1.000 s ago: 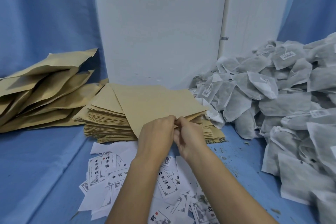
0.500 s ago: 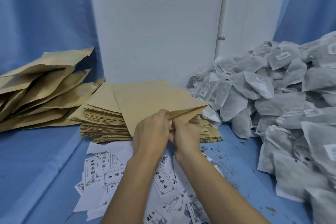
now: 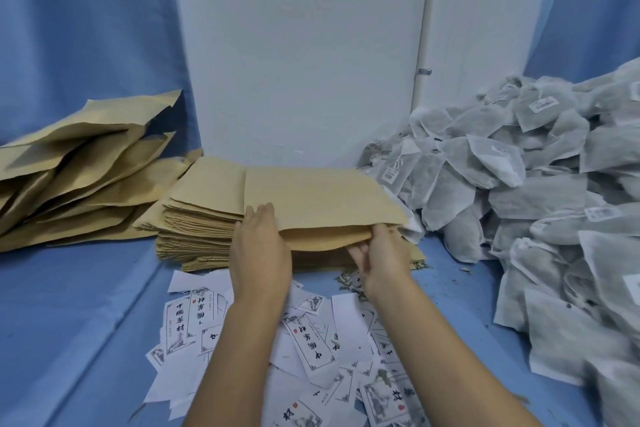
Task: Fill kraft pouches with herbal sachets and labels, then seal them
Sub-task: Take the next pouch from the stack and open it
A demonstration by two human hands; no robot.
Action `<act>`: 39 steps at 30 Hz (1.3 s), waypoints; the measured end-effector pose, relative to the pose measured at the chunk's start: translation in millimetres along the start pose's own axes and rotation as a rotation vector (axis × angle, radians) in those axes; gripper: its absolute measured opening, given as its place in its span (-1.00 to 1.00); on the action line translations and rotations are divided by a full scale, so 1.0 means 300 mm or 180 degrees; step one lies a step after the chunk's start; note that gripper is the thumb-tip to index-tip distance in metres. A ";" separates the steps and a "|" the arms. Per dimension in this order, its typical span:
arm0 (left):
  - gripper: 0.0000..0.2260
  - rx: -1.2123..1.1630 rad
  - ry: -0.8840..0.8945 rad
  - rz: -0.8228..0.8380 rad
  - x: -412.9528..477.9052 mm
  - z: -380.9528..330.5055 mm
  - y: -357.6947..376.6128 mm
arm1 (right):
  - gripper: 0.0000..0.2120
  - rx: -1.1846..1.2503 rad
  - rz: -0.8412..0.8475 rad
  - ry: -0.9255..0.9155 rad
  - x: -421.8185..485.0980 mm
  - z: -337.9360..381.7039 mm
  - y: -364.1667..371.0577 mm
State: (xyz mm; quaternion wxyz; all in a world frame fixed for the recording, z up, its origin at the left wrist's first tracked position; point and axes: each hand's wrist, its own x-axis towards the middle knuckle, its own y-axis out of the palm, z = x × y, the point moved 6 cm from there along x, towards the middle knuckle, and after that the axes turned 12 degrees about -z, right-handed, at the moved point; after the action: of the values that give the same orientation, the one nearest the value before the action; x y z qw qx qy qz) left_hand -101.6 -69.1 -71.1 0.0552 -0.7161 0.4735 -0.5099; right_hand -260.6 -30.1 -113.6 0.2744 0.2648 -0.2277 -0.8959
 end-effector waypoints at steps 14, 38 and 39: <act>-0.74 -0.3966 -0.3033 -0.0393 -0.018 -0.028 0.040 | -0.35 -0.3478 0.1179 -0.3735 -0.165 0.105 0.133; -0.71 -0.3273 -0.1373 -0.0920 -0.005 0.057 -0.043 | -0.55 -0.1012 0.0318 -0.2302 -0.049 0.181 0.031; -0.82 -0.3038 -0.1243 -0.0975 -0.008 0.058 -0.051 | -0.55 -0.0919 0.0301 -0.2305 -0.049 0.188 0.030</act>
State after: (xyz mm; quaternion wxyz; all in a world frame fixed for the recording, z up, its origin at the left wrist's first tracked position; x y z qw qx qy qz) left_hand -78.5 -65.9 -72.4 -0.2643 -0.8040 0.5237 -0.0975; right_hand -280.6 -13.0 -60.7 0.2517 -0.1206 -0.1933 -0.9406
